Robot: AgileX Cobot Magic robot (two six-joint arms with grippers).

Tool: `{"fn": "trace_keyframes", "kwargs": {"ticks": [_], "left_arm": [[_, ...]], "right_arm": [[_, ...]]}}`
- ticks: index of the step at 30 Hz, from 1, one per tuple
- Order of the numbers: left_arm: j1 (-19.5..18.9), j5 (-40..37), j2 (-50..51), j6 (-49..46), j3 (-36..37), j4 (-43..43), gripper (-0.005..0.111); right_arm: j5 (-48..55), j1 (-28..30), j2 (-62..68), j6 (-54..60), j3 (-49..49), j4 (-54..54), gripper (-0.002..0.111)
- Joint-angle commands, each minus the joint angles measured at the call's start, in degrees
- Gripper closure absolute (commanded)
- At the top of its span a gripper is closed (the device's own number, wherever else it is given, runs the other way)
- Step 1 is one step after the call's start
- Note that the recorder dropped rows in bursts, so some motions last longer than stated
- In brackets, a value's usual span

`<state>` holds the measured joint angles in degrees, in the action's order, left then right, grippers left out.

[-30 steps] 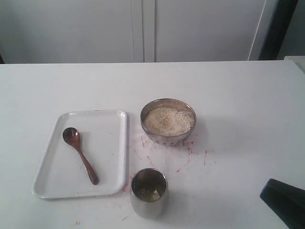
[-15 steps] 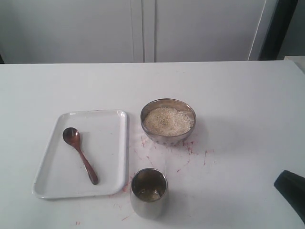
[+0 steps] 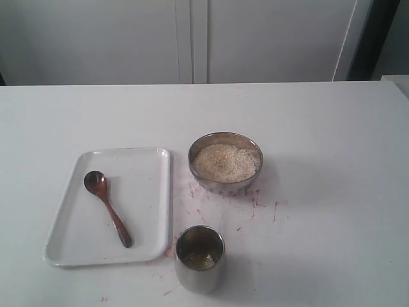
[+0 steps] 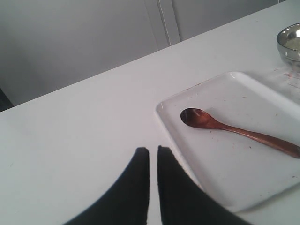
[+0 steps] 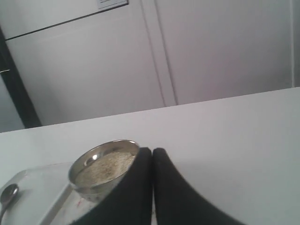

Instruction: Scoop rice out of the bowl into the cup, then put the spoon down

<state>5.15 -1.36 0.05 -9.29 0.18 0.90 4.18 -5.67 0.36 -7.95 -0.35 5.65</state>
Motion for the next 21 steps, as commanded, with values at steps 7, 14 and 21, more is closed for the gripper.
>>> {"fn": "trace_keyframes", "kwargs": {"ticks": [7,14,21], "left_arm": [[0.16,0.24,-0.05,0.08,-0.18,-0.39,0.092],[0.16,0.24,-0.05,0.08,-0.18,-0.39,0.092],[0.16,0.24,-0.05,0.08,-0.18,-0.39,0.092]], "right_arm": [[-0.17,7.87,-0.36,0.15,0.35,-0.04,0.108],[-0.17,7.88,-0.36,0.15,0.35,-0.04,0.108],[-0.17,7.88,-0.36,0.15,0.35,-0.04,0.108]]}}
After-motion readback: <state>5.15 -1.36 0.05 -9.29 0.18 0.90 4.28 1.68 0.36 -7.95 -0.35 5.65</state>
